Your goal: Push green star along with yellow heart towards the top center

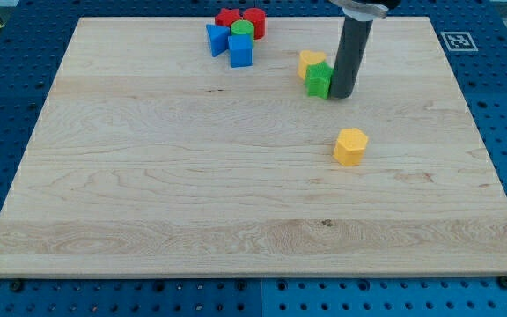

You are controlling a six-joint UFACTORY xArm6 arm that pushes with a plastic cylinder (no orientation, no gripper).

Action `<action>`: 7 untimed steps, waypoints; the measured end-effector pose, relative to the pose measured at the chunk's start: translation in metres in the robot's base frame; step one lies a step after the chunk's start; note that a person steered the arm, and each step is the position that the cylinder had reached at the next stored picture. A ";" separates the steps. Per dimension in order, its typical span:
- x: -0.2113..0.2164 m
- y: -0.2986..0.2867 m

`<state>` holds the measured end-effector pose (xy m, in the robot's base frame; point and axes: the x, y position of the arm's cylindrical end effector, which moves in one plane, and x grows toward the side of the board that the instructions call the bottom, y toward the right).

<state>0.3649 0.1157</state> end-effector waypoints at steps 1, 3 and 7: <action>0.000 -0.022; -0.018 -0.051; -0.061 -0.067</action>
